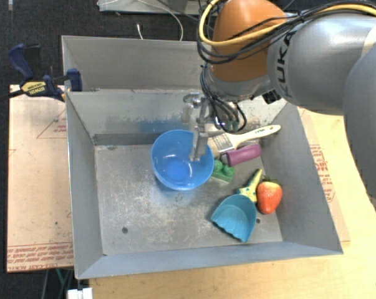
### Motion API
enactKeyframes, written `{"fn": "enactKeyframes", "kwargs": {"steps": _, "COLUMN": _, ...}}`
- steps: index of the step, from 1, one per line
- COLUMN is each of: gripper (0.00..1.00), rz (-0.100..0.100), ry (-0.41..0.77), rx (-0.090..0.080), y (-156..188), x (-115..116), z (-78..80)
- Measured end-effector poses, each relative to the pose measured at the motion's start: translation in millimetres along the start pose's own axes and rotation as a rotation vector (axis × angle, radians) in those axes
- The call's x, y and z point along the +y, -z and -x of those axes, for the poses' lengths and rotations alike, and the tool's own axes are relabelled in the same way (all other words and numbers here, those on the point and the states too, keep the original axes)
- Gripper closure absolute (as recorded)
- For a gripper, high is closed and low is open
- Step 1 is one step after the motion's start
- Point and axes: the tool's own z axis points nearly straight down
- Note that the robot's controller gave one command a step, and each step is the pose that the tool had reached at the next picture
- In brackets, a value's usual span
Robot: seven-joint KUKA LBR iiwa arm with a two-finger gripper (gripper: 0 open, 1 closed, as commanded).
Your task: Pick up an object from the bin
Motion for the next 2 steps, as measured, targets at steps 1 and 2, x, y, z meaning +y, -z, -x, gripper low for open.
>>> {"fn": "enactKeyframes", "kwargs": {"steps": 1, "gripper": 0.00, "rz": 0.000, "ry": 0.000, "rx": 0.000, "y": 0.0, "x": 0.0, "z": 0.0}}
{"fn": "enactKeyframes", "kwargs": {"steps": 2, "gripper": 0.00, "rz": 0.001, "ry": -0.043, "rx": -0.001, "y": -0.8, "x": -1.6, "z": -1.0}}
